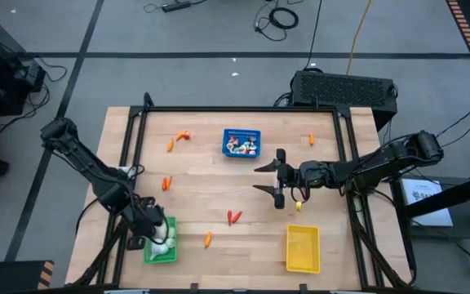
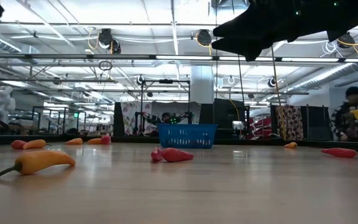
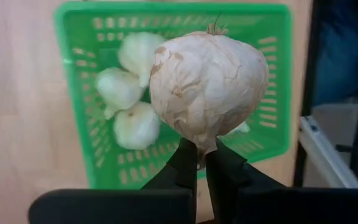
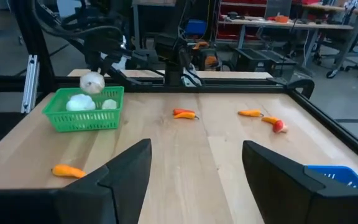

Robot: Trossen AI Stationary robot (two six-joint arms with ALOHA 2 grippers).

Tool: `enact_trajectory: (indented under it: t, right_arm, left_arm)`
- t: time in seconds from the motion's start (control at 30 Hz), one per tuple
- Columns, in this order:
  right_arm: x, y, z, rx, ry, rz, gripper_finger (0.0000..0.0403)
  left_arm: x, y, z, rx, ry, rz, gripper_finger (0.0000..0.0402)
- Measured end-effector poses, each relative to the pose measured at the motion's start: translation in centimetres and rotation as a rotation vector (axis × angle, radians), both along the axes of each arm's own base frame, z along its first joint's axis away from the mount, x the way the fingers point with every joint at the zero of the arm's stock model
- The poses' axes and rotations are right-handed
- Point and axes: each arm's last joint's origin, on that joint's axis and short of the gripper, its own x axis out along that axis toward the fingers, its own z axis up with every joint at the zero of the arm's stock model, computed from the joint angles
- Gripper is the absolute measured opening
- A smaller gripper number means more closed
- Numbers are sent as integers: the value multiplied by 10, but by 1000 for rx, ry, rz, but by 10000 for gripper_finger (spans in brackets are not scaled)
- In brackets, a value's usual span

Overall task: Sort produce into baskets
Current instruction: Put the white garlic into the green bin, then put the orange chili pepper into the yellow bin

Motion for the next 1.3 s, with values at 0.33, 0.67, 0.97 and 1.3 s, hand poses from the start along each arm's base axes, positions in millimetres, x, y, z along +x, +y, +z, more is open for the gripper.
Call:
enact_trajectory:
  t: [0.33, 0.67, 0.97, 1.3]
  right_arm:
    - [0, 0, 0, 31, -3, -6, 242]
    - [1, 0, 5, 35, -52, -6, 242]
    - [35, 21, 10, 4, 93, 172, 242]
    - [98, 54, -25, -48, 469, 235, 242]
  left_arm:
    - [-2, 3, -2, 56, 7, 16, 102]
    - [4, 12, 3, 72, -73, 5, 122]
    - [19, 27, 32, 556, -735, -86, 123]
    - [16, 74, 33, 719, -1108, -39, 123]
